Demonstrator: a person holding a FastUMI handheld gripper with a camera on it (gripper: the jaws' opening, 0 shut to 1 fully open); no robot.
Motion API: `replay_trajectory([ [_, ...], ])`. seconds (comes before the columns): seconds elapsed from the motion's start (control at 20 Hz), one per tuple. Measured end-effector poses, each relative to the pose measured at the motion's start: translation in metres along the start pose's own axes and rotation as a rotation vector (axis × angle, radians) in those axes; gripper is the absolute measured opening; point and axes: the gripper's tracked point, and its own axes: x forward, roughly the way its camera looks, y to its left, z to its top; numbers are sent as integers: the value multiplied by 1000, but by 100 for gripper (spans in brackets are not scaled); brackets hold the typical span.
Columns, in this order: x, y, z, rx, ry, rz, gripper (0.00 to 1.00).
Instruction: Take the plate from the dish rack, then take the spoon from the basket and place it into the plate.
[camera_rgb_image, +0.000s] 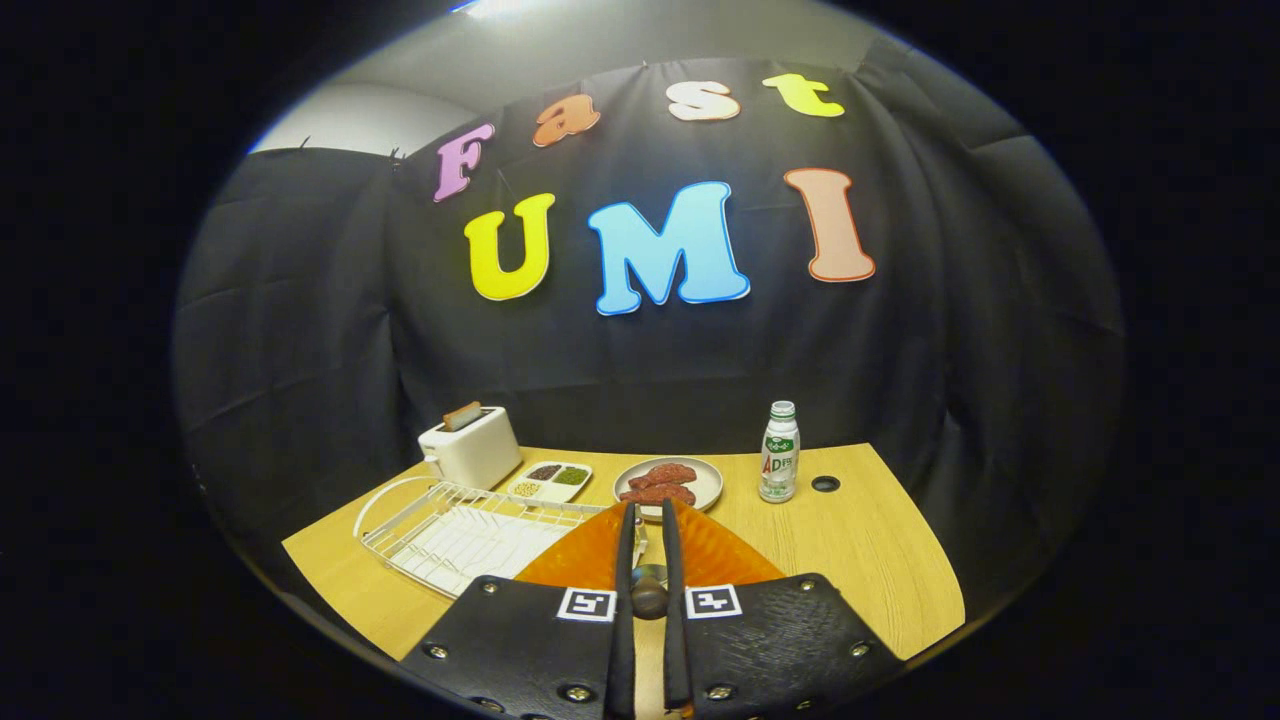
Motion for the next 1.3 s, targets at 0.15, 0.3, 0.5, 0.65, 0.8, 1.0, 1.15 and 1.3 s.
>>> replay_trajectory([
  [0.15,-19,20,1,-1,-2,37,11],
  [0.3,-34,42,-11,-11,19,99,11],
  [0.5,-44,74,-43,-4,81,192,11],
  [0.65,-46,92,-63,-15,119,244,11],
  [0.8,-43,105,-84,-27,158,287,11],
  [1.0,-37,123,-115,-42,214,334,11],
  [1.15,-30,133,-138,-59,250,360,11],
  [1.3,-20,142,-154,-63,272,381,11],
])
